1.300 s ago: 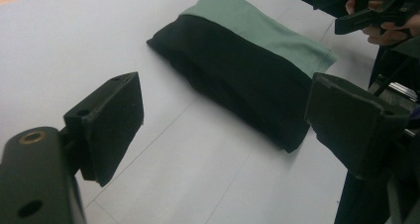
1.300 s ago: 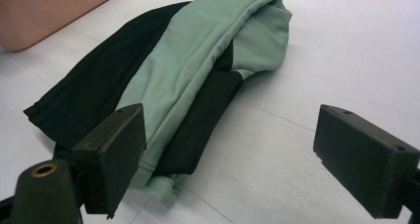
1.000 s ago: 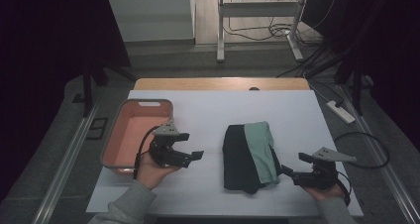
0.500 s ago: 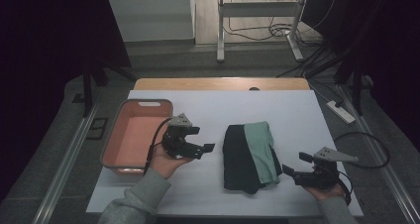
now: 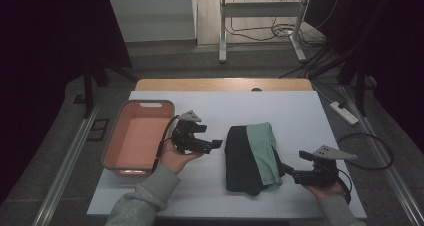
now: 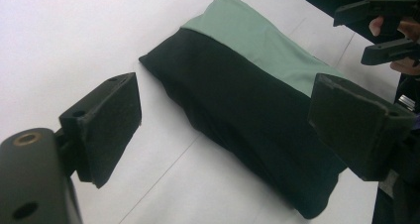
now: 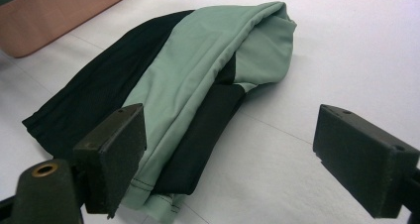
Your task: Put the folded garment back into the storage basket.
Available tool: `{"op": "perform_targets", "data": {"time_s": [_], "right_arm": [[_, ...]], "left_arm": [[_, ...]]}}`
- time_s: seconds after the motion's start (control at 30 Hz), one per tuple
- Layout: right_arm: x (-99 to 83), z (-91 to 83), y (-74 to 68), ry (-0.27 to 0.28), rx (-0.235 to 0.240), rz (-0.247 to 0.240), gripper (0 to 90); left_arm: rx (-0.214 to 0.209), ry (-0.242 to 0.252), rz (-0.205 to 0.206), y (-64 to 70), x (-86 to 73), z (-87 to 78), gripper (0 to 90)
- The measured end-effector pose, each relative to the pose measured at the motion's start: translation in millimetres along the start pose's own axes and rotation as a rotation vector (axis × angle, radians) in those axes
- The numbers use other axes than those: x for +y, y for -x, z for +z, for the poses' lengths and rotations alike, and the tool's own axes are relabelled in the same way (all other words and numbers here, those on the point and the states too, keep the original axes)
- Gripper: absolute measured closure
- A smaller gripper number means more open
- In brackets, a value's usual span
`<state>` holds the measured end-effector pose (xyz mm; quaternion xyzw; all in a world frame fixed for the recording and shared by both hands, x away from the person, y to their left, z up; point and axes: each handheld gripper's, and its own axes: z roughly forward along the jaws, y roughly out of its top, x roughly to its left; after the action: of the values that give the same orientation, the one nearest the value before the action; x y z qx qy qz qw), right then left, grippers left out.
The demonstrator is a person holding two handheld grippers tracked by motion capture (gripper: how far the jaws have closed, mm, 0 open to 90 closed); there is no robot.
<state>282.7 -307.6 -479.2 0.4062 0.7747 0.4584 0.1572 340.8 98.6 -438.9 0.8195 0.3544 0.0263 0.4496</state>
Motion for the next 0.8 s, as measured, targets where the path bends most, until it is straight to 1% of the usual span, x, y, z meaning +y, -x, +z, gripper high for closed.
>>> {"op": "perform_targets", "data": {"time_s": [0.13, 0.23, 0.43, 0.5, 0.8], "right_arm": [[-0.1, 0.2, 1.3, -0.001, -0.002, 0.001, 13.8], [-0.6, -0.1, 1.4, -0.001, -0.003, 0.002, 14.0], [-0.7, 0.9, 1.4, -0.006, -0.005, 0.001, 13.9], [-0.7, 1.2, 1.6, -0.007, -0.006, 0.001, 13.9], [-1.2, 2.2, 2.4, -0.013, -0.007, 0.001, 14.1]], "left_arm": [[0.004, -0.022, 0.005, 0.1, 4.1, 8.3, 13.3], [0.002, -0.024, 0.009, 0.6, 6.1, 13.5, 13.3], [-0.020, -0.019, -0.015, 0.2, 10.5, 22.9, 13.4], [-0.020, -0.023, -0.011, -0.5, 13.1, 25.4, 13.4], [-0.036, -0.045, -0.028, -2.0, 18.4, 43.7, 13.4]]}}
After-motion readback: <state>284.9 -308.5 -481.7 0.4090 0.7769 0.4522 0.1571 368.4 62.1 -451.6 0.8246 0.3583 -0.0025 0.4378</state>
